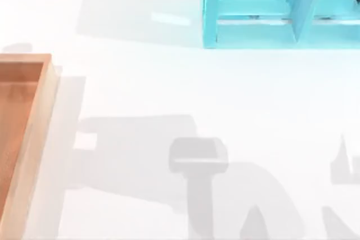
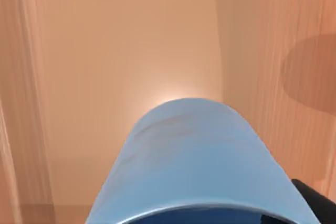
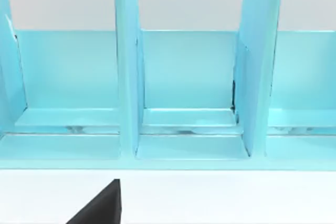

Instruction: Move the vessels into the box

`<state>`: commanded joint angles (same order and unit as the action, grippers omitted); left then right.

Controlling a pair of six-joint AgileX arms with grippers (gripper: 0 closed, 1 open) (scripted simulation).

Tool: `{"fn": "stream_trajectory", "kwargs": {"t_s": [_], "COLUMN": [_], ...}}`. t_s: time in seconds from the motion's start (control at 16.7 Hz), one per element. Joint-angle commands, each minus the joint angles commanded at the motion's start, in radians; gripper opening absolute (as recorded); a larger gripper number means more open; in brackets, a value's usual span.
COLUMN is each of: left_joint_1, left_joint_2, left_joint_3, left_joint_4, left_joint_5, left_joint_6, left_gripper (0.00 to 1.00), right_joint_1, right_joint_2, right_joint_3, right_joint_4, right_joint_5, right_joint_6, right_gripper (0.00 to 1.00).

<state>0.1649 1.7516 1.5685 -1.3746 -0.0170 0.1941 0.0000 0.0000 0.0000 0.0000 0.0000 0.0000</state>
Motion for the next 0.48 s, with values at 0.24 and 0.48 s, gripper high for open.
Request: {"fn": "stream_trajectory", "kwargs": {"t_s": [0.24,0.48], "left_joint_1": [0.015,0.033], "left_joint_2": [0.004,0.018], "left_joint_3": [-0.089,-0.208], "left_joint_4": [0.099,0.228], "left_joint_5": [0.000,0.003], "left_joint_6": [0.011,0.029], "left_gripper": [0.00,0.00], "right_joint_1": [0.000,0.000], "right_joint_2": [0.000,0.000], "right_joint_3": [0.000,0.000], "right_joint_4": [0.000,0.000], "right_joint_5": [0.000,0.000], "right_joint_6": [0.000,0.000], "right_gripper": [1.00,1.00]}}
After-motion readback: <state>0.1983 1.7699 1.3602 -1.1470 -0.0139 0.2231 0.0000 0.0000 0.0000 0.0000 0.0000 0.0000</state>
